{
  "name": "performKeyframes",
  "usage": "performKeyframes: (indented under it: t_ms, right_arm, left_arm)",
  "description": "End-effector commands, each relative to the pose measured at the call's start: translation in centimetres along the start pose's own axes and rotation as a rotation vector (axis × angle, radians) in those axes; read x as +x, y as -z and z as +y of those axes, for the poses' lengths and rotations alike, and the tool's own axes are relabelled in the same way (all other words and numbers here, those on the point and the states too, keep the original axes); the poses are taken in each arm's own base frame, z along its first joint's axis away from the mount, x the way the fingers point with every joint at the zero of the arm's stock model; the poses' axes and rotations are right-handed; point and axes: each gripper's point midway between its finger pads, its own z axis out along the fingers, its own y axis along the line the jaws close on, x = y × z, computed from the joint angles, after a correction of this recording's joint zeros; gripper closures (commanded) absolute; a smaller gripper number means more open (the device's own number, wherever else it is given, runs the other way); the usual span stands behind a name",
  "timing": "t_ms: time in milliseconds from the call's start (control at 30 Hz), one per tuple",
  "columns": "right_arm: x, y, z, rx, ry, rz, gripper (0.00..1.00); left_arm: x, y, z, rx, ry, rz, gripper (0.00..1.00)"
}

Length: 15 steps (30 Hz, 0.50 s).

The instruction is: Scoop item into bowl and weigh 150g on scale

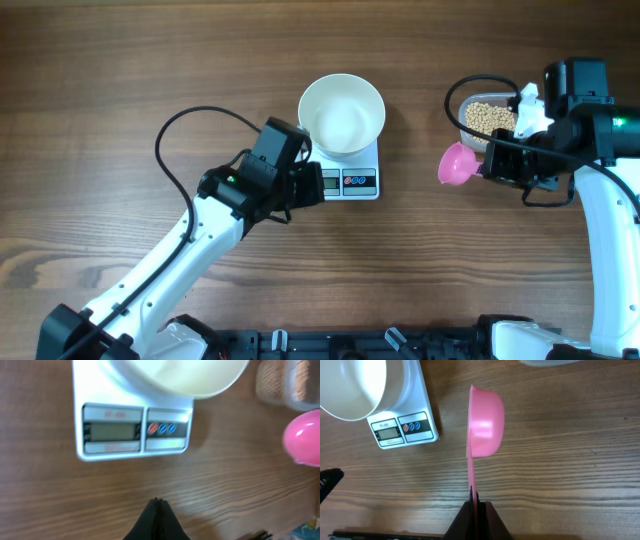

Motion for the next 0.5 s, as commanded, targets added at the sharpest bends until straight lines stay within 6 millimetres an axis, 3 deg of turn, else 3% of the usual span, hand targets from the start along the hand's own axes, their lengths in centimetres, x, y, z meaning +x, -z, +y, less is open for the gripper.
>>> performKeyframes:
  t_ms: [0,233,467]
  right_arm:
    - [-0.8,0.8,0.3,-0.010,0.003,-0.046,0.96]
    - [-0.8,0.8,0.3,-0.010,0.003,-0.046,0.96]
    - [-0.8,0.8,0.3,-0.009,0.003,-0.045,0.96]
  left_arm:
    - [-0.4,-0.8,-0.5,-0.005,-0.017,-0.019,0.96]
    - [1.5,-4.7,-1.4,-0.013,-0.064,0.050,0.96]
    - [1.1,-7.4,-2.7,0.021,-0.048,0.028,0.96]
